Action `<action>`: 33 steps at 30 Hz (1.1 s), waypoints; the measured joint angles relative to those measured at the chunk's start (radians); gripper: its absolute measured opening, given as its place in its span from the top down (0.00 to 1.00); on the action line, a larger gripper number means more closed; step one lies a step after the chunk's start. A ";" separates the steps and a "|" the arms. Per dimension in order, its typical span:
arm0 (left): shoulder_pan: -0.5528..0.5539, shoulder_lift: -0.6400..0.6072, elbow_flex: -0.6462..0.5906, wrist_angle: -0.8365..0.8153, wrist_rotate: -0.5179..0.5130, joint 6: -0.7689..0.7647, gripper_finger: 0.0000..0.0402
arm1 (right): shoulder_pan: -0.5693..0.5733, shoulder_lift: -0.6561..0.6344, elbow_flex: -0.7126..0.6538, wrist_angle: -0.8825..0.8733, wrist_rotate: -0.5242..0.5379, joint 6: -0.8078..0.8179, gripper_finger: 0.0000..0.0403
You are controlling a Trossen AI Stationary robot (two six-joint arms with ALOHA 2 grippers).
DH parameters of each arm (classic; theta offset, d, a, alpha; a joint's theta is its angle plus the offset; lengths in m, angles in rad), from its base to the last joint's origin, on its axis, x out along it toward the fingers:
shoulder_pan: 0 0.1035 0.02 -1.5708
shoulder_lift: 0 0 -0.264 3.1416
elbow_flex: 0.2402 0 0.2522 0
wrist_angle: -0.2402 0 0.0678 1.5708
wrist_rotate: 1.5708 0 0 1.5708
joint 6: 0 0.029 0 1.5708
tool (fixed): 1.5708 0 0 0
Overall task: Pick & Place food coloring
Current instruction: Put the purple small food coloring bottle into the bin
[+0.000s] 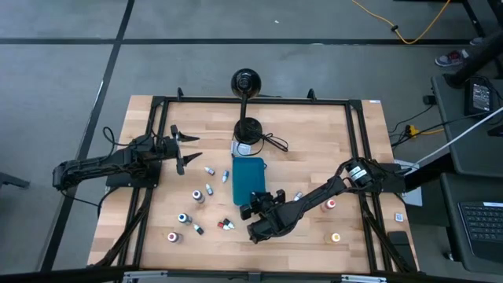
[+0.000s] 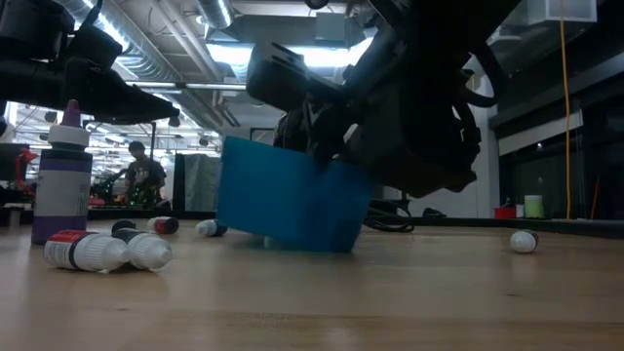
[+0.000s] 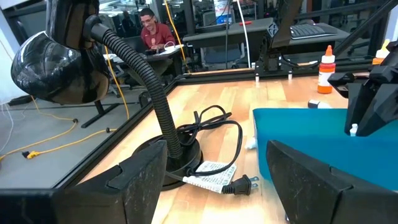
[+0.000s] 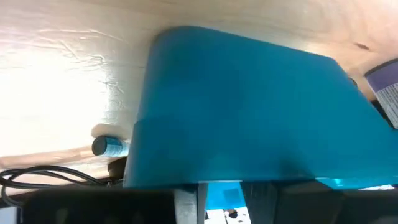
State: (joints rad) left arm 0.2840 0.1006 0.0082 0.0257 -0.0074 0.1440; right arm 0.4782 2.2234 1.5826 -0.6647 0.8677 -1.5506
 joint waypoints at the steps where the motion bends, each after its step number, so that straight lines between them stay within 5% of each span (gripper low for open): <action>1: 0.000 0.000 0.000 0.000 0.000 0.000 0.33 | 0.000 0.000 0.000 0.000 0.000 -0.007 0.80; 33: 0.000 0.000 0.000 0.000 0.000 0.000 0.33 | 0.000 0.002 0.041 -0.063 -0.039 0.055 0.80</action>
State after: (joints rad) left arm 0.2840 0.1008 0.0082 0.0257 -0.0077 0.1440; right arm 0.4782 2.2253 1.6234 -0.7280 0.8287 -1.4956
